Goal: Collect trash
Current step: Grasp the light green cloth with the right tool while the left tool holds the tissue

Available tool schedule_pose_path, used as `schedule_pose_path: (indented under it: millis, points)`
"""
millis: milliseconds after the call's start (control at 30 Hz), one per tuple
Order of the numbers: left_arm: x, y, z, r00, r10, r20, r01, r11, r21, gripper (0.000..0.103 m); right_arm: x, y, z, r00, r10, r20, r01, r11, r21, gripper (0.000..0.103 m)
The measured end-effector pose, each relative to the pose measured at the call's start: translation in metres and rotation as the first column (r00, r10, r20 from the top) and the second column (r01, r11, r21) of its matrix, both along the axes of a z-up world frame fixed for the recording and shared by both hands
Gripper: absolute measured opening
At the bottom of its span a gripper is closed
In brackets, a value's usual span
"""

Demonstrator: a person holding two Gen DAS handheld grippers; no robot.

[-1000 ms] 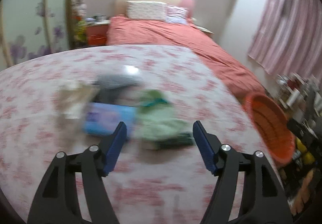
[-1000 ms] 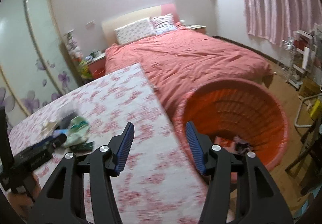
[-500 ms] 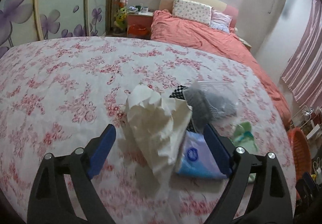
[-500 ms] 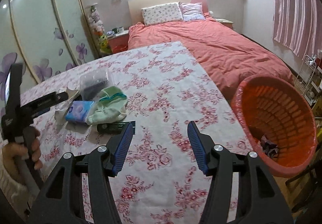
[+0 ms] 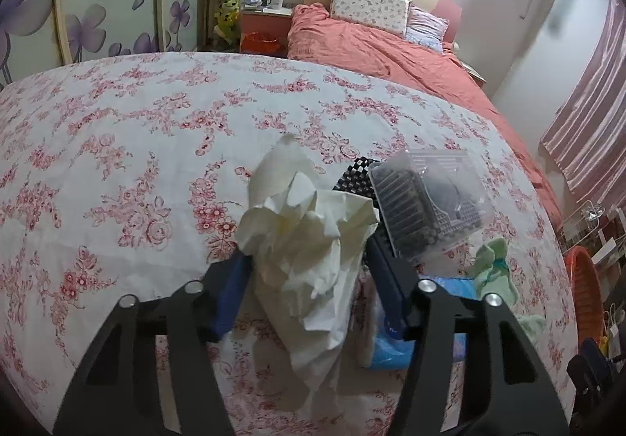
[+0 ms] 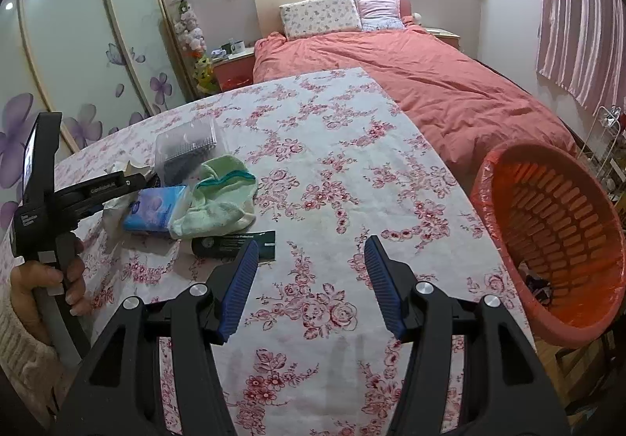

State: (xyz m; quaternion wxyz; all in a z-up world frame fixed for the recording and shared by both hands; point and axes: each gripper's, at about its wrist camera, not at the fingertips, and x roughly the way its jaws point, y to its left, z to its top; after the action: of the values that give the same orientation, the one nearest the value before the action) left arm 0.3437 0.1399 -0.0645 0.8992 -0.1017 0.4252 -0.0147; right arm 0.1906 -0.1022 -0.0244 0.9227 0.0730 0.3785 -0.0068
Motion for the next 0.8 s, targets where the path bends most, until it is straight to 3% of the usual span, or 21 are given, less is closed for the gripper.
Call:
schedule_pose_path:
  millis: [367,600,800]
  points:
    - [-0.026,0.022,0.014,0.999,0.008,0.047,-0.009,1.000,0.010,0.055,0.015,0.024,-0.009,0.998,0.044,-0.037,-0.043,0.999,0.024,0.057]
    - [-0.041,0.036,0.024,0.998,0.002,0.067,-0.002,1.000,-0.008,0.055,0.030,0.043,-0.003,0.997,0.074,0.007,-0.074,0.996,0.040,0.057]
    - [-0.051,0.037,0.029,0.997,-0.014,0.079,0.015,1.000,-0.012,0.055,0.057,0.054,-0.019,0.994,0.082,-0.069,-0.080,0.996,0.035,0.056]
